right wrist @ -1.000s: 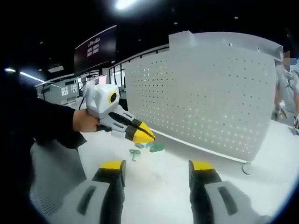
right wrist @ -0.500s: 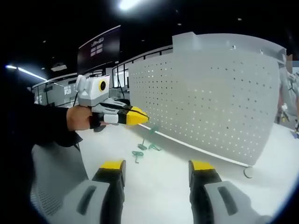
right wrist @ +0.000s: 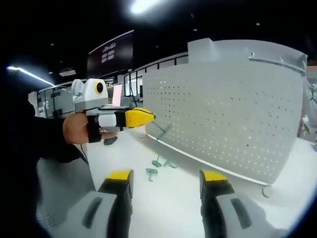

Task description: Insert the hook assembly into the mounting plate slot until the hook locks in place.

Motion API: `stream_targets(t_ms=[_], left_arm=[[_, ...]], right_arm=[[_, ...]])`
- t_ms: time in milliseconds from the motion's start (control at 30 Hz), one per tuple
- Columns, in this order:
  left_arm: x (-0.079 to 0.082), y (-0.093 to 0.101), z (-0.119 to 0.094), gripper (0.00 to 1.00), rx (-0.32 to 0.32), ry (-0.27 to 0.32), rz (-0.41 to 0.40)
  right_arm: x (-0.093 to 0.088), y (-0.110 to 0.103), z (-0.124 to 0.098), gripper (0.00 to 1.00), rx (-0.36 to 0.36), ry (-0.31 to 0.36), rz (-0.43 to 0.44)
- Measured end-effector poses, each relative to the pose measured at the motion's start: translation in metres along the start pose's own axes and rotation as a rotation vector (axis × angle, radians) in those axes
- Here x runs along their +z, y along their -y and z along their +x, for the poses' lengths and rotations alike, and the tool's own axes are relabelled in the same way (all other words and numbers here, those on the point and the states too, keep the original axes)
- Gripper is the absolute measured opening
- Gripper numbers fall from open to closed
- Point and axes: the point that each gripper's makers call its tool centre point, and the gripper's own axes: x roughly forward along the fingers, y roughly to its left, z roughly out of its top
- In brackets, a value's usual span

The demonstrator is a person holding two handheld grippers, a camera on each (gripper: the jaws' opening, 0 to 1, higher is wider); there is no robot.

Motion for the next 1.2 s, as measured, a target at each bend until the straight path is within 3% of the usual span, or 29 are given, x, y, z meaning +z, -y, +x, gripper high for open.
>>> stream_targets(t_ms=[333, 733, 1200], left_arm=[[0.009, 0.036, 0.007, 0.02, -0.078, 0.028, -0.007], [0.008, 0.058, 0.010, 0.02, -0.130, 0.035, -0.042], [0.012, 0.073, 0.011, 0.02, -0.187, 0.042, -0.035]], right_arm=[[0.013, -0.002, 0.000, 0.41, 0.004, 0.055, 0.020], [0.028, -0.004, -0.002, 0.27, 0.024, 0.138, 0.117], [0.030, 0.000, -0.006, 0.13, 0.016, 0.168, 0.166]])
